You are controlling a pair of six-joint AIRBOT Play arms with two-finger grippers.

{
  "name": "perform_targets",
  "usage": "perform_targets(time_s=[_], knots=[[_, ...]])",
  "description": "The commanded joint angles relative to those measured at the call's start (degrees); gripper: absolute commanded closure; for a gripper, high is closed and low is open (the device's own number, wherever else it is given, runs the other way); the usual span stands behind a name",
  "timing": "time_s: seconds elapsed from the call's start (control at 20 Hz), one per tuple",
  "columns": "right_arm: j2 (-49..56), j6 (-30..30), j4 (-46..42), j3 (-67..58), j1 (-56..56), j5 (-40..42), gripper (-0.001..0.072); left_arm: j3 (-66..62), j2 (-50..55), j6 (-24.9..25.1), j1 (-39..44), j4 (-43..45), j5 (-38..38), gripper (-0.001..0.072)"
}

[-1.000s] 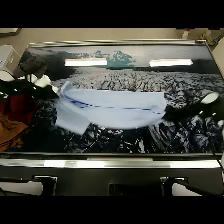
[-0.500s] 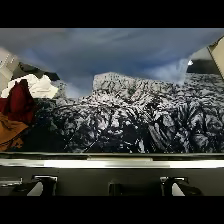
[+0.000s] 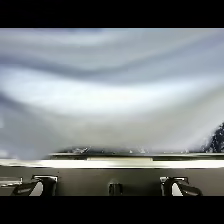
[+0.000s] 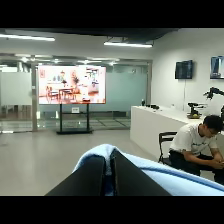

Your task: Fold the clothes and pants, and hang the long-sleeved shirts on hangers.

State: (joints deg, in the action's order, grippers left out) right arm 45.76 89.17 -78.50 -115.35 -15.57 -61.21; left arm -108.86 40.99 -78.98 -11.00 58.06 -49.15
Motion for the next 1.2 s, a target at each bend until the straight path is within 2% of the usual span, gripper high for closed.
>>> perform_targets(time_s=[0.0,0.1,0.15,0.25,0.4,0.5,0.65,0.9,1.0,1.15], knots=[[5.84,1.73,0.07,-0.13,0.07,-13.29,0.0663,0.24,4.74,-2.29,0.02,3.06,-11.26,0.0689],[14.64,1.73,0.04,0.33,0.15,-28.92,0.0664,4.42,10.91,-3.06,0.24,2.99,-21.66,0.0689],[19.91,1.73,-0.09,2.49,0.61,-34.91,0.0664,8.22,13.92,-3.1,0.85,3.04,-24.2,0.0689],[28.81,1.68,-0.74,10.73,2.67,-37.75,0.0664,18.47,19.54,-2.01,2.67,3.02,-23.82,0.0689],[39.01,4.15,-1.57,22.75,6.19,-29.53,0.0664,32.3,28.72,-1.62,5.73,3.02,-15.96,0.0689],[46.14,6.62,-1.4,24.0,8.24,-21.14,0.0663,35.78,36.46,-3.72,6.69,2.75,-10.73,0.0689],[51.84,7.89,-0.74,23.87,10.19,-4.87,0.0662,34.07,46.71,-4.42,6.75,-2.73,-1.18,0.0687],[53.13,14.16,-3.34,23.89,10.05,24.17,0.0661,28.44,52.78,-3.52,7.78,-4.09,19.37,0.0688],[54.29,16.09,-3.28,23.89,10.05,30.53,0.0661,28.24,54.01,-3.54,8.24,-4.09,24.81,0.0688],[57.88,19.41,-2.64,23.89,10.08,30.08,0.0661,28.33,56.68,-3.56,9.49,-4.11,25.44,0.0688]])
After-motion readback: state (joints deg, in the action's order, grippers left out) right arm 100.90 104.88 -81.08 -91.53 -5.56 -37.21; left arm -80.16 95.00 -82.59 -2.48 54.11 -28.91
